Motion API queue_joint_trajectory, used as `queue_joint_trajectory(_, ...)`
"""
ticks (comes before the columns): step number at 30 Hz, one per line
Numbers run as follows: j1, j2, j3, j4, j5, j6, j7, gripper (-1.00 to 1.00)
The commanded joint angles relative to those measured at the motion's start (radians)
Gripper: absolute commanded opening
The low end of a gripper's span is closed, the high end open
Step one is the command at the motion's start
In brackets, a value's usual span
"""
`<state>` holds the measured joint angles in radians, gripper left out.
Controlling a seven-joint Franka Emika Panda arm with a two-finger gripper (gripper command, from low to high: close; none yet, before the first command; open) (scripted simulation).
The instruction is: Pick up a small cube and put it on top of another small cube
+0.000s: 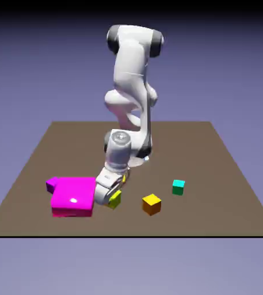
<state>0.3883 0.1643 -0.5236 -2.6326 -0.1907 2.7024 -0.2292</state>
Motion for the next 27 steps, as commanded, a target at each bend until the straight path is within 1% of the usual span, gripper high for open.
queue_joint_trajectory(1,0.018,-0.024,0.012,0.002,-0.006,-0.028,0.034,-1.00)
queue_joint_trajectory(9,0.150,-0.169,0.229,0.044,-0.006,-0.252,0.382,-1.00)
queue_joint_trajectory(10,0.152,-0.171,0.232,0.045,-0.006,-0.255,0.386,-1.00)
queue_joint_trajectory(18,0.152,-0.171,0.232,0.045,-0.006,-0.255,0.386,-1.00)
queue_joint_trajectory(23,0.124,0.010,0.248,0.025,0.026,-0.055,0.365,-1.00)
queue_joint_trajectory(24,0.123,0.019,0.249,0.024,0.028,-0.045,0.364,-1.00)
queue_joint_trajectory(25,0.123,0.019,0.249,0.024,0.028,-0.045,0.364,1.00)
queue_joint_trajectory(26,0.123,0.019,0.249,0.024,0.028,-0.045,0.364,1.00)
queue_joint_trajectory(27,0.128,-0.018,0.246,0.028,0.022,-0.085,0.369,1.00)
